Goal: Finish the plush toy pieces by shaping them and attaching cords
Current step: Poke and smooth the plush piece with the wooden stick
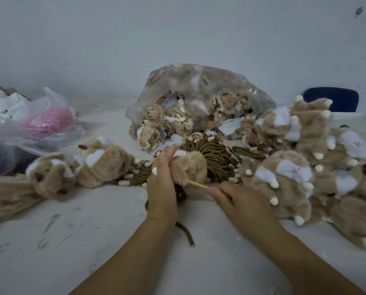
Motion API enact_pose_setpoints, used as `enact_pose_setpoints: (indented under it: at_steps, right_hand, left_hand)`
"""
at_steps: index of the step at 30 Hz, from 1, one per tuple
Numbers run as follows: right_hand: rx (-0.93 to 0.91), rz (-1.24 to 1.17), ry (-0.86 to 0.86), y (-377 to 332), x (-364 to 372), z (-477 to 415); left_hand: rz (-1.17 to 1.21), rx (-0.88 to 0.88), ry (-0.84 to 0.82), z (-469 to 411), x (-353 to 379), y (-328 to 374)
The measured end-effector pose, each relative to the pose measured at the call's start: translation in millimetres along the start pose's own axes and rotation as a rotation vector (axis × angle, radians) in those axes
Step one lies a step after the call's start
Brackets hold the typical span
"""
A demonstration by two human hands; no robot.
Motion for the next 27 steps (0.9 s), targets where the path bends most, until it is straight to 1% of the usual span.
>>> enact_pose_setpoints:
  at_steps: [3, 5, 7, 10, 12, 14, 17, 19, 21, 22, 25, 27]
  right_hand:
    - [0.009, -0.01, -0.014, -0.3, -1.3, 1.5]
    - [0.056, -0.027, -0.003, 1.7, -3.4, 0.0]
    - [0.111, -0.037, 0.021, 5.2, -5.3, -1.2]
    - [0.178, -0.03, 0.042, 6.2, -3.1, -1.4]
    - [0.27, -0.111, 0.038, 6.6, -1.2, -2.5]
    - [0.339, -0.209, 0.062, 7.5, -2.0, -3.7]
    - [0.33, -0.233, 0.088, 7.6, -4.5, -3.1]
    - [0.31, -0.231, 0.083, 7.6, -5.1, -2.4]
    - [0.274, -0.221, 0.082, 6.6, -5.7, -3.3]
    - [0.258, -0.211, 0.072, 5.8, -5.7, -3.6]
    - [0.246, -0.19, 0.035, 7.9, -3.6, -3.1]
    - [0.252, -0.196, 0.031, 10.7, -3.0, -2.9]
  left_hand:
    - [-0.056, 0.104, 0.055, 0.4, 0.2, 4.0]
    - [-0.089, 0.154, 0.088, -0.5, -1.5, 7.2]
    - [-0.118, 0.204, 0.085, -0.5, -2.6, 7.7]
    - [-0.155, 0.294, -0.022, 7.1, 2.5, 7.9]
    - [-0.205, 0.335, -0.125, 13.9, 9.2, 6.6]
    - [-0.264, 0.37, -0.189, 16.9, 13.7, 4.8]
    - [-0.257, 0.321, -0.173, 14.3, 9.8, 0.0]
    - [-0.233, 0.214, -0.139, 12.8, 4.7, -2.9]
    - [-0.262, 0.141, -0.118, 13.1, 3.8, -2.5]
    - [-0.259, 0.137, -0.101, 13.2, 4.4, -1.5]
    - [-0.28, 0.197, -0.01, 7.1, 4.0, 1.2]
    - [-0.249, 0.151, -0.042, 4.1, 2.2, 2.2]
Point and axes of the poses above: each hand's wrist, its own z-axis away from the middle knuckle, its own x-axis out of the palm, y = z × x, the point moved 1 cm from there along -z, towards the middle knuckle, and after that the axes turned 13 degrees about x, right-handed, at the moved point
